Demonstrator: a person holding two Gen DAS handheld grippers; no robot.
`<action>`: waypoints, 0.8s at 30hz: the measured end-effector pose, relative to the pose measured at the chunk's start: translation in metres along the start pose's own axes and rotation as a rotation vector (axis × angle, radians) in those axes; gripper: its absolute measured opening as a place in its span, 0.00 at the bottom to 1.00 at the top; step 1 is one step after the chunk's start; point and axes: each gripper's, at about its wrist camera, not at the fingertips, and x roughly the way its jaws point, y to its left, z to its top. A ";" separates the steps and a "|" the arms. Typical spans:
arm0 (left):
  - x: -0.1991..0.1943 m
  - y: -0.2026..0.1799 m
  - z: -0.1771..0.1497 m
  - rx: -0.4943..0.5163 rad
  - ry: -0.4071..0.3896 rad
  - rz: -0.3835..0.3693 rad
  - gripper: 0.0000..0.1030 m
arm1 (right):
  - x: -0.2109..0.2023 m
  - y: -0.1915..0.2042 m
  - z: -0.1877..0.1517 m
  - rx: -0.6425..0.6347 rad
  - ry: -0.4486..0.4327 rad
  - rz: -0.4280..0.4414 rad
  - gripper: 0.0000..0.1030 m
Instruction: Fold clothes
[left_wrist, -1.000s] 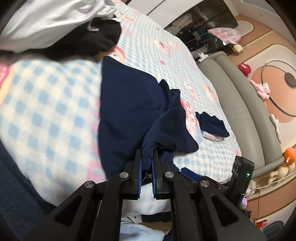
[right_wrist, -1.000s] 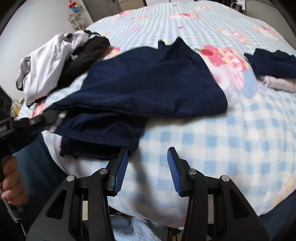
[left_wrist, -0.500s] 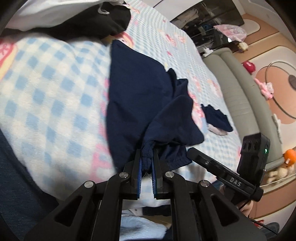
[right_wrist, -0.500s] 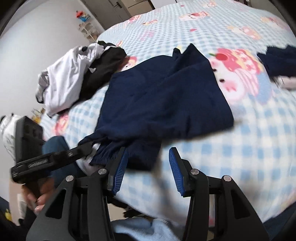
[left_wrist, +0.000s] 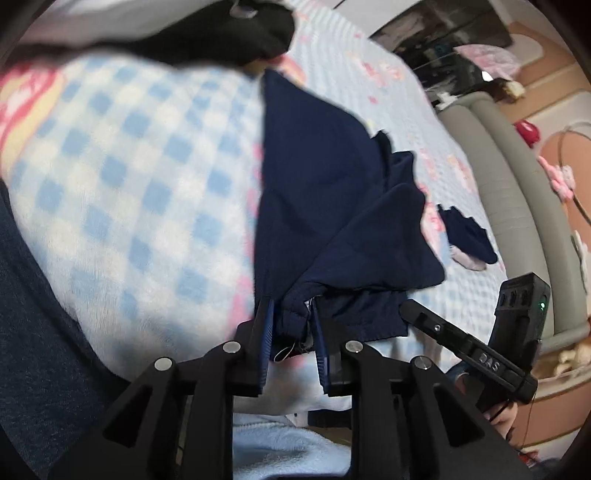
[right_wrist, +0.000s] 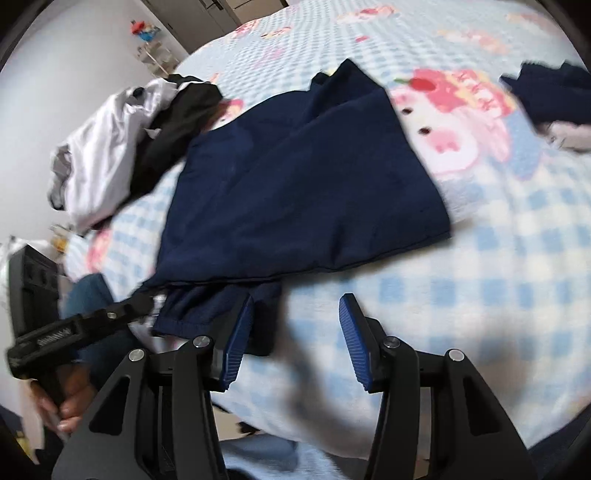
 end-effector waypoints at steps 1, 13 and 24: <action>0.002 0.003 0.001 -0.013 0.009 -0.010 0.23 | 0.004 0.002 0.000 -0.002 0.012 0.022 0.48; 0.006 0.007 0.002 -0.045 0.005 0.033 0.34 | 0.010 0.023 -0.004 -0.054 0.012 0.065 0.36; 0.007 -0.013 -0.005 0.057 0.025 -0.006 0.15 | 0.003 0.024 -0.003 -0.066 0.027 0.064 0.15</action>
